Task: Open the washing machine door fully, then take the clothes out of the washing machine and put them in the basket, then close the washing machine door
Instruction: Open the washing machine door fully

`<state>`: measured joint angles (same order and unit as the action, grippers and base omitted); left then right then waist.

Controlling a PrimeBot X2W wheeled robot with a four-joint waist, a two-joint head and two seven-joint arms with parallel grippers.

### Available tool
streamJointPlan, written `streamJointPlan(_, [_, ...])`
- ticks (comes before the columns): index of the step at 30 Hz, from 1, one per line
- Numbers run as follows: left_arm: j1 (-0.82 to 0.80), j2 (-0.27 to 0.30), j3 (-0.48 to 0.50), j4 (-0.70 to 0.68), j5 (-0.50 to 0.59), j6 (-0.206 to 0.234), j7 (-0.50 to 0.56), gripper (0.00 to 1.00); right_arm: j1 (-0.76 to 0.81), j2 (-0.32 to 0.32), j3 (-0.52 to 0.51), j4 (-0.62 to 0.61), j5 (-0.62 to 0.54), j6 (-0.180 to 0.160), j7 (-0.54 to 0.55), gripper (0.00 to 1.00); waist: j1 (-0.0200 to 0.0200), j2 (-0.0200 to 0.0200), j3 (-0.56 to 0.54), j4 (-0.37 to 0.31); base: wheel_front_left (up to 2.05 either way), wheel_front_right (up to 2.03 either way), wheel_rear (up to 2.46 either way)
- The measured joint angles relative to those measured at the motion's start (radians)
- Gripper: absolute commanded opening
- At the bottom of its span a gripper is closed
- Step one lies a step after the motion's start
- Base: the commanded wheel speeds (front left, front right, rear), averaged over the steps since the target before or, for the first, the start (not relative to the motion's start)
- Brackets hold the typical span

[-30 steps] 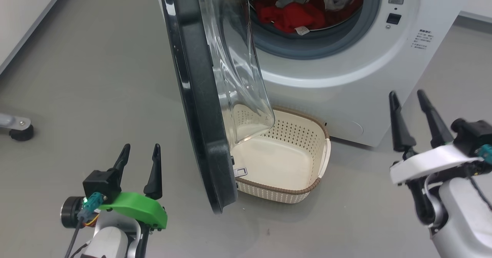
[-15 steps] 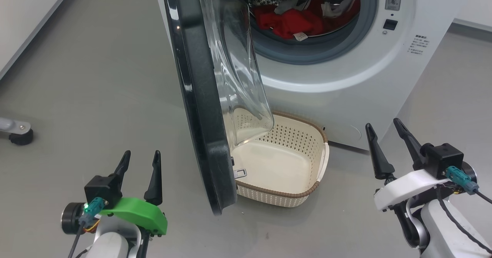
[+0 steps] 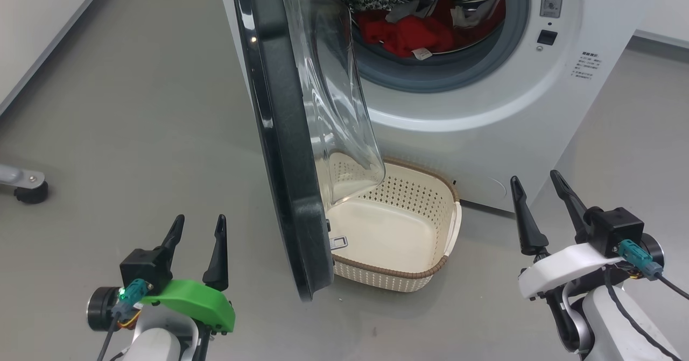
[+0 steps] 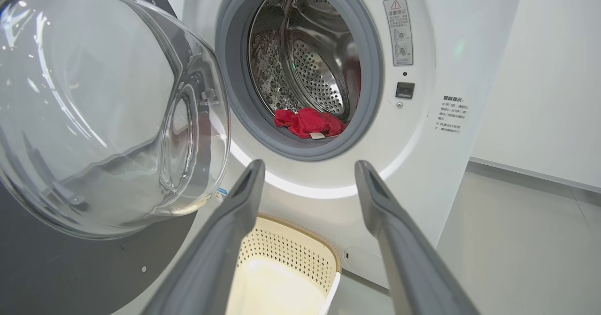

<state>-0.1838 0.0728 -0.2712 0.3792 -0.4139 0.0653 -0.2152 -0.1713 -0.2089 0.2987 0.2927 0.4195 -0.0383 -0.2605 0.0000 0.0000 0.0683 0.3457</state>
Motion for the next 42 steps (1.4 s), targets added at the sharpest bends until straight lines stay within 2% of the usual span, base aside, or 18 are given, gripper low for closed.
streamJointPlan(13, [0.003, 0.0, -0.002, -0.003, -0.007, 0.001, 0.003, 1.0, 0.018, 0.021, -0.028, 0.003, -0.035, 0.002, 0.0, 1.0, 0.0, 0.0, -0.002, 0.002, 0.0, 0.0, 0.0])
streamJointPlan(14, [0.003, 0.0, -0.003, -0.003, -0.007, 0.001, 0.003, 0.92, 0.018, 0.022, -0.031, 0.003, -0.036, 0.002, 0.0, 1.0, 0.0, 0.0, -0.002, 0.003, 0.0, 0.0, 0.0])
streamJointPlan(16, [0.005, 0.0, -0.004, -0.004, -0.007, 0.001, 0.003, 0.22, 0.018, 0.024, -0.037, 0.004, -0.037, 0.002, 0.0, 1.0, 0.0, 0.0, -0.003, 0.004, 0.0, 0.0, 0.0])
streamJointPlan(17, [0.005, 0.0, -0.005, -0.004, -0.007, 0.001, 0.004, 0.0, 0.019, 0.025, -0.039, 0.004, -0.04, 0.002, 0.0, 1.0, 0.0, 0.0, -0.003, 0.004, 0.0, 0.0, 0.0])
streamJointPlan(31, [0.014, 0.003, -0.005, -0.044, -0.01, 0.001, 0.007, 0.0, 0.038, 0.04, -0.074, 0.006, -0.062, 0.018, 0.0, 1.0, 0.0, 0.0, -0.013, 0.015, 0.0, 0.0, 0.0])
streamJointPlan(35, [0.0, 0.014, 0.004, -0.103, -0.007, 0.001, -0.007, 0.0, 0.038, 0.047, -0.082, 0.006, -0.07, 0.02, 0.0, 1.0, 0.0, 0.0, -0.016, 0.021, 0.0, 0.0, 0.0])
streamJointPlan(42, [-0.085, 0.027, 0.009, -0.292, 0.039, -0.001, -0.029, 0.0, 0.044, 0.057, -0.099, 0.013, -0.077, 0.03, 0.0, 1.0, 0.0, 0.0, -0.027, 0.031, 0.0, 0.0, 0.0])
